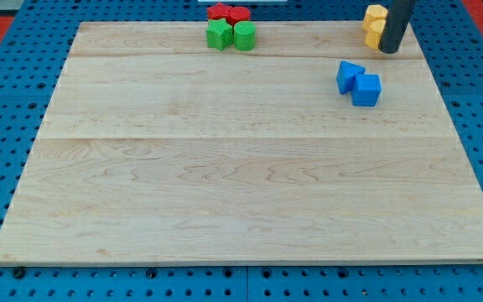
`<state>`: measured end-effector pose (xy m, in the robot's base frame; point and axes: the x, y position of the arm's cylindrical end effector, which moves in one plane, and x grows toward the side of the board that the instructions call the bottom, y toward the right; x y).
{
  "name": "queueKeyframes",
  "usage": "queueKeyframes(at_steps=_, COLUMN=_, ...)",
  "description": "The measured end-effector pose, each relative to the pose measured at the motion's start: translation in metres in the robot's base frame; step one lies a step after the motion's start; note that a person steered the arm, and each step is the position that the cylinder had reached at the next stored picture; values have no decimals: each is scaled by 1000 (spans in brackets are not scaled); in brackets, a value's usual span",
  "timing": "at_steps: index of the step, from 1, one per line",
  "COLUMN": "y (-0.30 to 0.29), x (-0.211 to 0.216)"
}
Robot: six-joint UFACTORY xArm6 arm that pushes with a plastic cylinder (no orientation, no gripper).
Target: Slide the blue blocks close to the yellow blocks
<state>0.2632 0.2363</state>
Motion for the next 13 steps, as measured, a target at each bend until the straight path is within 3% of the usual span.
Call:
queueKeyframes(at_steps=2, y=-1, x=-8)
queueKeyframes(at_steps=3, y=3, x=14)
queueKeyframes(at_steps=4, y=66, x=51)
queueKeyframes(at_steps=5, y=79, x=113)
queueKeyframes(at_steps=6, y=32, x=147)
queueKeyframes(at_steps=8, y=-35, x=45)
queueKeyframes(at_steps=9, y=-23, x=58)
queueKeyframes(at_steps=10, y=30, x=125)
queueKeyframes(at_steps=11, y=9, x=164)
queueKeyframes(at_steps=12, y=-48, x=134)
queueKeyframes(at_steps=13, y=-82, x=64)
